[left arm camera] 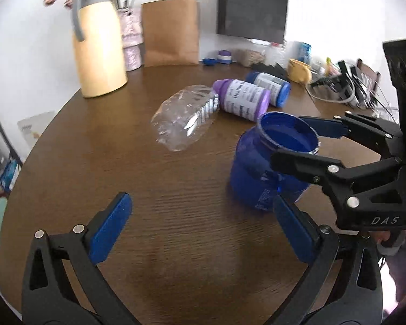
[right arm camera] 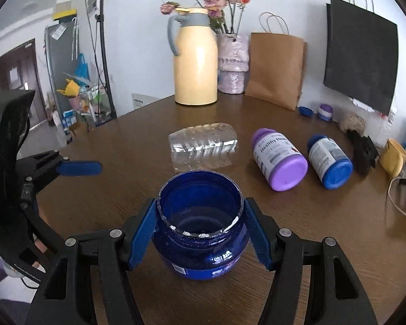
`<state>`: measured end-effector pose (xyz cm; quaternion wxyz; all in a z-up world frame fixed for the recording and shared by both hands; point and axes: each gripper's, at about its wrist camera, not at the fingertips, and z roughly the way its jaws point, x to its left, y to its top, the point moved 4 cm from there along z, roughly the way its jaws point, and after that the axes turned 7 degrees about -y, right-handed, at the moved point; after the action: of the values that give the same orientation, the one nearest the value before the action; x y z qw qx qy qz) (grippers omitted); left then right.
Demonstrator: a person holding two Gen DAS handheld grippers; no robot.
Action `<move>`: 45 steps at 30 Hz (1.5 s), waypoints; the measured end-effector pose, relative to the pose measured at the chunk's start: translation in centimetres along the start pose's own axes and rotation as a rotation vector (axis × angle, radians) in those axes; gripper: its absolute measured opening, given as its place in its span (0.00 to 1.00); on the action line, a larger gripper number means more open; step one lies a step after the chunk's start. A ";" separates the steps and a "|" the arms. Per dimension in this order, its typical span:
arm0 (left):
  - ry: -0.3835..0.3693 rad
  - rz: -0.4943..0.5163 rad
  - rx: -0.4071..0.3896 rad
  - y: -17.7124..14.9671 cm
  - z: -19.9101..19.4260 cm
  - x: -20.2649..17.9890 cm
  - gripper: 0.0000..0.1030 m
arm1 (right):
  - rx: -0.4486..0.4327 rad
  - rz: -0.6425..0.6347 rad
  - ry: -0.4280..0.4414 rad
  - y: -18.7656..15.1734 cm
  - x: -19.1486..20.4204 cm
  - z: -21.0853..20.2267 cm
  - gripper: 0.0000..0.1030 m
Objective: Flip cup upright
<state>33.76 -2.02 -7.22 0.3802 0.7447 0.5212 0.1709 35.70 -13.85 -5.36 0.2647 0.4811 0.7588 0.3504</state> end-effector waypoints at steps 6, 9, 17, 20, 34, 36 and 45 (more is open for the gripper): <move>0.008 -0.018 -0.003 -0.7 -0.4 0.2 1.00 | 0.011 0.067 0.032 -0.2 -1.0 0.1 0.66; 0.008 -0.023 -0.008 -0.8 -0.6 -0.1 1.00 | 0.014 0.093 0.037 -0.3 -1.3 0.1 0.69; 0.012 -0.027 -0.045 -1.1 -3.2 -1.0 1.00 | 0.005 0.117 -0.004 -0.9 -1.0 -1.1 0.80; 0.015 -0.028 -0.065 -1.2 -4.7 -1.6 1.00 | -0.011 0.133 0.011 -0.9 -1.1 -2.8 0.81; 0.123 -0.056 -0.148 -5.4 -14.1 -7.1 1.00 | -0.025 0.219 -0.129 -6.4 -0.2 -15.3 0.81; 0.122 -0.052 -0.164 -6.3 -15.6 -8.0 1.00 | -0.038 0.248 -0.139 -7.3 0.1 -17.2 0.81; 0.124 -0.059 -0.213 -11.1 -21.6 -10.8 1.00 | -0.064 0.261 -0.200 -12.7 3.4 -23.6 0.81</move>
<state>8.19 -1.60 0.16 0.4292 0.6722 0.5444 0.2599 10.01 -20.97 -1.04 0.3060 0.5994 0.6483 0.3561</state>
